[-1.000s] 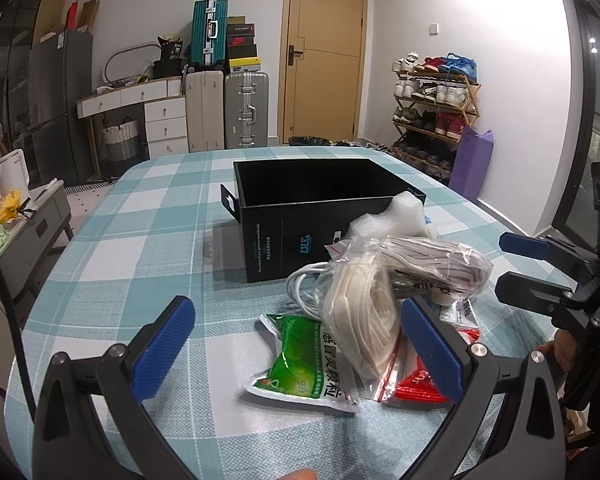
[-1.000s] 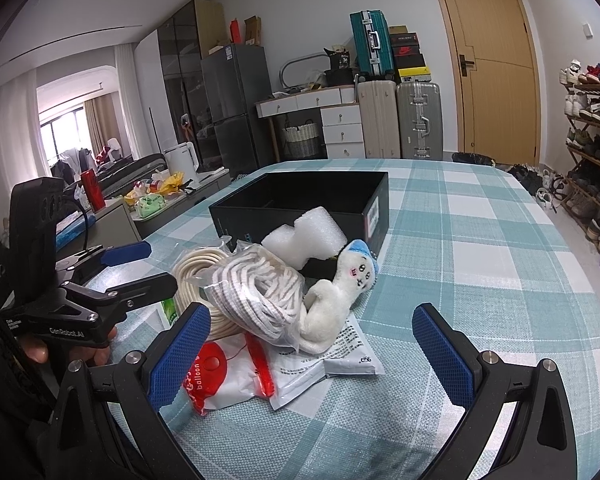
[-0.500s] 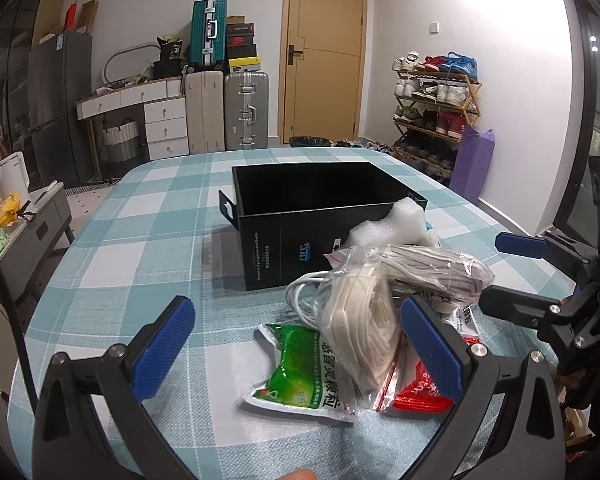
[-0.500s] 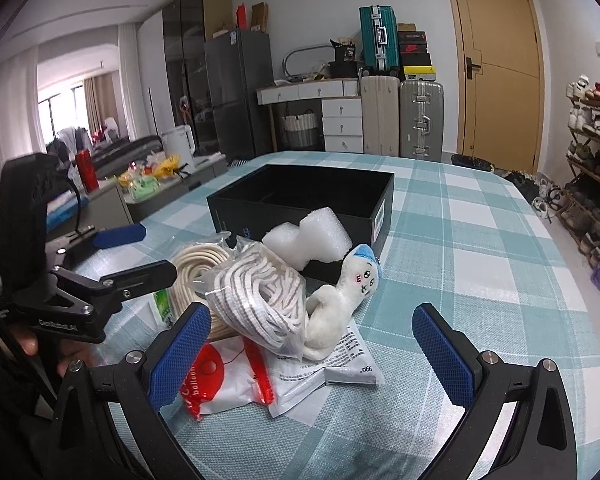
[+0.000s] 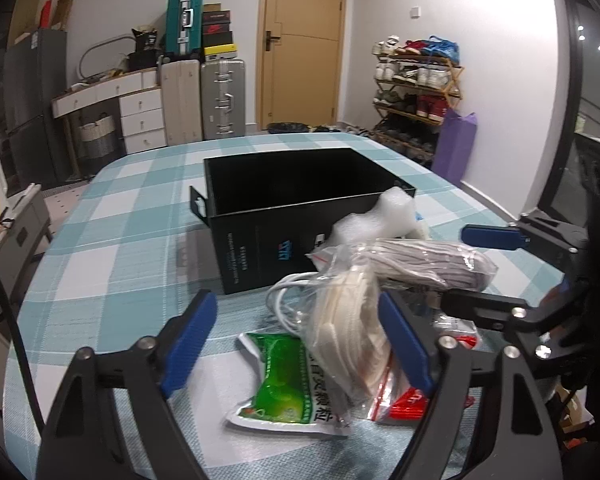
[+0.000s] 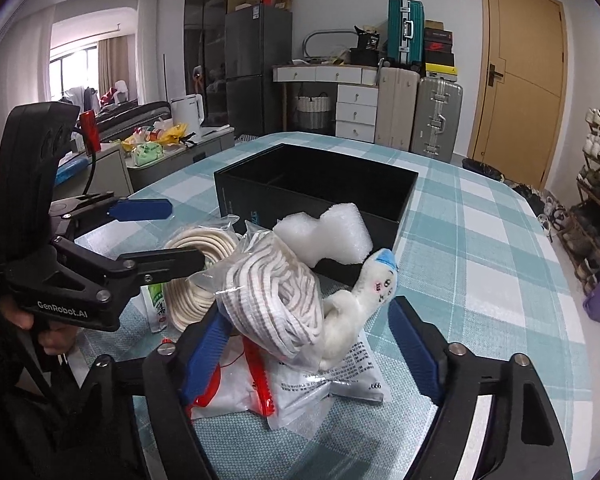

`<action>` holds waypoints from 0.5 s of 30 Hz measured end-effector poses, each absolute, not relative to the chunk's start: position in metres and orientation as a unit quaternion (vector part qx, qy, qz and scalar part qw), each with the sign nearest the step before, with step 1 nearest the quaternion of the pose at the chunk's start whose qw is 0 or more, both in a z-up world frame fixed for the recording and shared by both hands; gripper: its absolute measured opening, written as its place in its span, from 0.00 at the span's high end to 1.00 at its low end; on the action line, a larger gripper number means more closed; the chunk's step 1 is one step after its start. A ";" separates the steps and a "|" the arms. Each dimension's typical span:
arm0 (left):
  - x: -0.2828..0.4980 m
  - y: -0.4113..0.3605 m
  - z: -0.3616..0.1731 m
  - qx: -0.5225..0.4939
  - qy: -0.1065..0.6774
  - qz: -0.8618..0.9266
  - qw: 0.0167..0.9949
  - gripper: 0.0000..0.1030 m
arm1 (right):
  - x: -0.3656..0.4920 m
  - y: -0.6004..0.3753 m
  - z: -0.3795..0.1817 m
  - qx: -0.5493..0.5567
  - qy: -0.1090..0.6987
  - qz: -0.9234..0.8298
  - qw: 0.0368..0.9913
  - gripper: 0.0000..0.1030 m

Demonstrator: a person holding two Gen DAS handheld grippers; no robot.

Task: Organize soft objects
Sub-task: 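Grasp the bagged white cable with the left gripper while the right grasps the bagged rope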

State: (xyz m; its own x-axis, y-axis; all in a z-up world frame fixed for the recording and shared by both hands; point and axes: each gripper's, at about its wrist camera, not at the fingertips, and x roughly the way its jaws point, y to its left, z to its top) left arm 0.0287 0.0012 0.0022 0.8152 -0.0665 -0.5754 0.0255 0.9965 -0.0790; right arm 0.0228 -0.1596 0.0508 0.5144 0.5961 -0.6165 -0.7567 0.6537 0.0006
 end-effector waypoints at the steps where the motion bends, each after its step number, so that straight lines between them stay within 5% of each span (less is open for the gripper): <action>1: 0.029 0.001 0.003 -0.034 0.303 -0.028 0.952 0.26 | 0.023 -0.158 0.050 -0.136 0.297 0.395 0.858 0.27; 5: 0.032 0.000 0.001 -0.036 0.313 -0.047 0.948 0.46 | 0.026 -0.153 0.049 -0.141 0.300 0.400 0.854 0.41; 15: 0.030 -0.003 0.001 -0.053 0.318 -0.089 0.943 0.75 | 0.023 -0.141 0.053 -0.151 0.291 0.415 0.849 0.52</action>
